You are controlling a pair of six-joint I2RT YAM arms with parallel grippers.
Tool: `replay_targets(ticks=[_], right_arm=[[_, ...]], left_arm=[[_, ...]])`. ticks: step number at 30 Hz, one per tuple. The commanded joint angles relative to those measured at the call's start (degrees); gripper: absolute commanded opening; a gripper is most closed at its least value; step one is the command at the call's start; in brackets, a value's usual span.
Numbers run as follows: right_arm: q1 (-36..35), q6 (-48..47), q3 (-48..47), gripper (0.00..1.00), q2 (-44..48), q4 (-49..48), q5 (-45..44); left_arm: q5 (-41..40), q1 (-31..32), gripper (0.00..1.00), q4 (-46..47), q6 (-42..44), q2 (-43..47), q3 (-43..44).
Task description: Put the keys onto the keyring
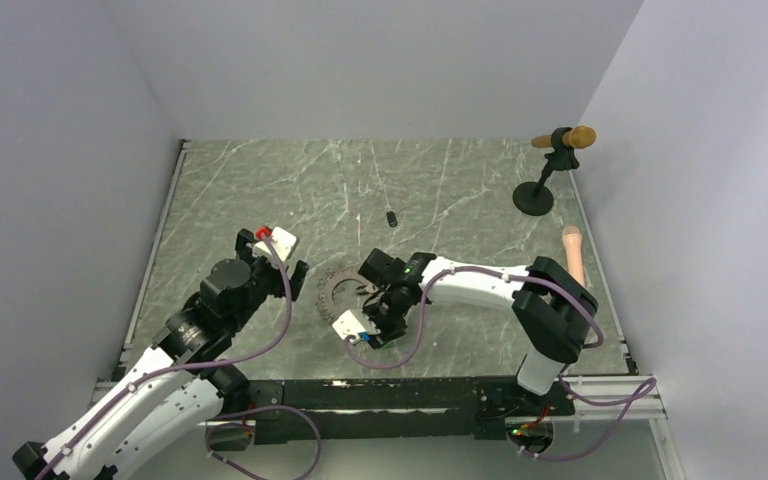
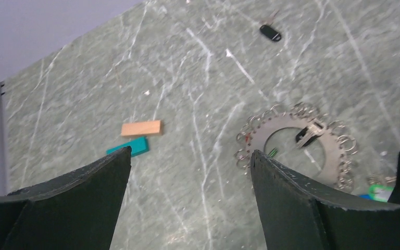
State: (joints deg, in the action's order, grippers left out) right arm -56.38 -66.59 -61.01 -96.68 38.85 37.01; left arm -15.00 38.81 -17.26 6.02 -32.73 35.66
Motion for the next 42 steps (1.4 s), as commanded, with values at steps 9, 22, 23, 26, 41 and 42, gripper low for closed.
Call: replay_targets(ticks=[9, 22, 23, 26, 41, 42], right_arm=[[-1.43, 5.31, -1.33, 0.38, -2.87, -6.00, -11.01], [-1.54, 6.49, -1.12, 0.21, -4.49, -7.42, -13.52], [-1.47, 6.53, -1.12, 0.19, -4.70, -7.39, -13.54], [-1.56, 6.44, -1.21, 0.15, -4.93, -7.21, -13.76], [12.19, 4.07, -7.80, 0.00, 3.39, 5.49, 14.28], [14.28, 3.22, -8.09, 0.00, 4.50, 6.84, 18.05]], left_arm=[[-4.71, -0.38, 0.90, -1.57, 3.99, 1.33, -0.99], [-3.54, -0.35, 0.91, -1.41, 4.06, 1.50, -1.10], [-3.49, -0.39, 0.91, -1.42, 4.09, 1.45, -1.06], [-3.33, -0.33, 0.91, -1.47, 4.01, 1.62, -1.07], [21.70, -0.47, 0.89, 9.26, 5.86, 8.22, -7.01], [26.52, -0.44, 0.87, 12.51, 5.95, 8.96, -8.39]])
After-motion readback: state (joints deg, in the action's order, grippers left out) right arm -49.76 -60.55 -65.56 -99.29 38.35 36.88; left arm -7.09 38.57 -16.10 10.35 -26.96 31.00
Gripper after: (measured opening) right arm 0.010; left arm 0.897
